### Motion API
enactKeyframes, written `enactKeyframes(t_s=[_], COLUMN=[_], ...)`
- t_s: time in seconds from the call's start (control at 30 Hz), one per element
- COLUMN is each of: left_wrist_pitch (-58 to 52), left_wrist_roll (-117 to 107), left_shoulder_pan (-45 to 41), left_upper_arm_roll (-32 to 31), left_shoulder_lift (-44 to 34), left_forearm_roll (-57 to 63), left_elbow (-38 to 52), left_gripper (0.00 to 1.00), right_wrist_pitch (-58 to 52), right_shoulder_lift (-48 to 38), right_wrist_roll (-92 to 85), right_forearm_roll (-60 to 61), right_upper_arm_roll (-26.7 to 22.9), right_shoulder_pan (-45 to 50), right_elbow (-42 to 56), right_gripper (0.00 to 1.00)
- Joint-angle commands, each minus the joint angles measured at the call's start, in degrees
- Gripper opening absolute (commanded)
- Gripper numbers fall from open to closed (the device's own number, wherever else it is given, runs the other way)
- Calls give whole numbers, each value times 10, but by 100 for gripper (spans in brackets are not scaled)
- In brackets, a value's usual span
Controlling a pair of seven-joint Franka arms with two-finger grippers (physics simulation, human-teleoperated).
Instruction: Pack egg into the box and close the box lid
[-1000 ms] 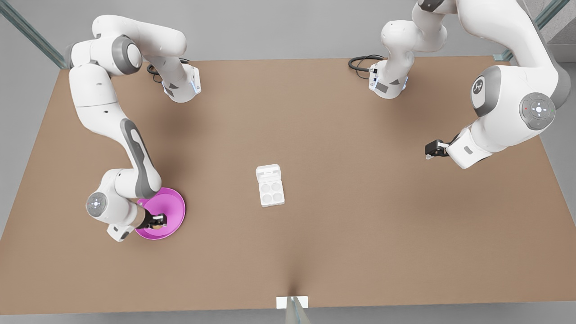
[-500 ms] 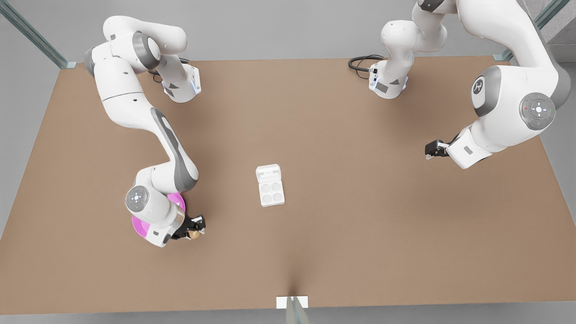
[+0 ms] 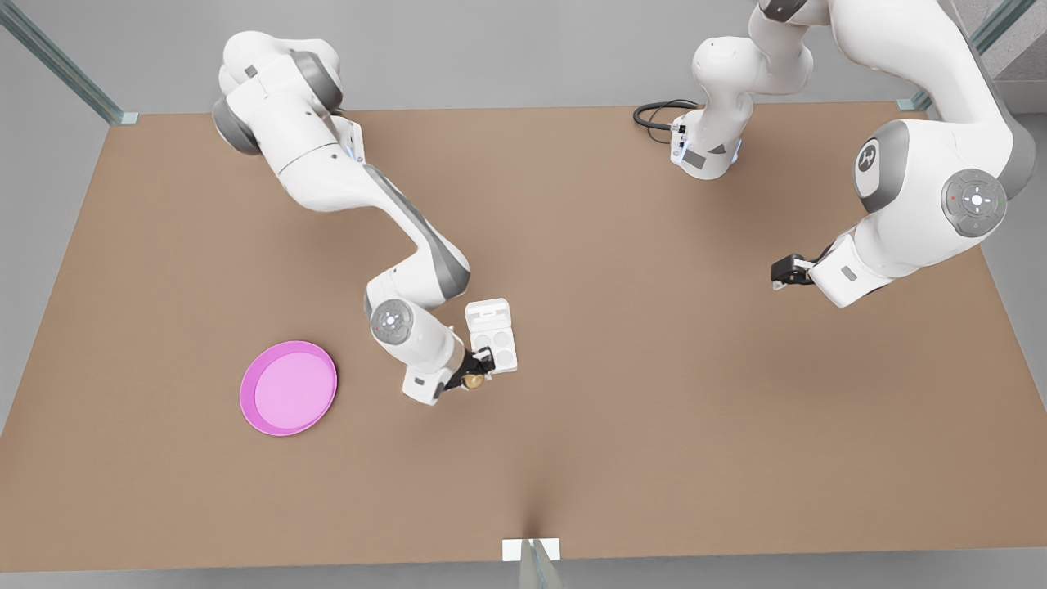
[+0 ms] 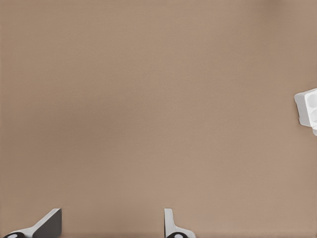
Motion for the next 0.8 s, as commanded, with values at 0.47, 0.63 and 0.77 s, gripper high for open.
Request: enactKeyframes(t_s=[0.47,0.63,0.77], left_wrist_pitch=[1,9,10], left_wrist_roll=[0,0,0], left_shoulder_pan=[0,-2,-2], left_upper_arm_roll=[0,0,0], left_shoulder_lift=[3,11,12], left_forearm_roll=[0,-1,-1], left_elbow=[0,0,0], left_gripper=[100,100,100], right_wrist_pitch=[-25,-25,-25], right_shoulder_lift=[-12,-16,-16], right_wrist_roll=[341,336,333], right_forearm_roll=[0,-2,-4], right_upper_arm_roll=[13,12,12], right_shoulder_pan=[36,28,28], right_elbow=[-55,-77,-78], right_gripper=[48,49,91])
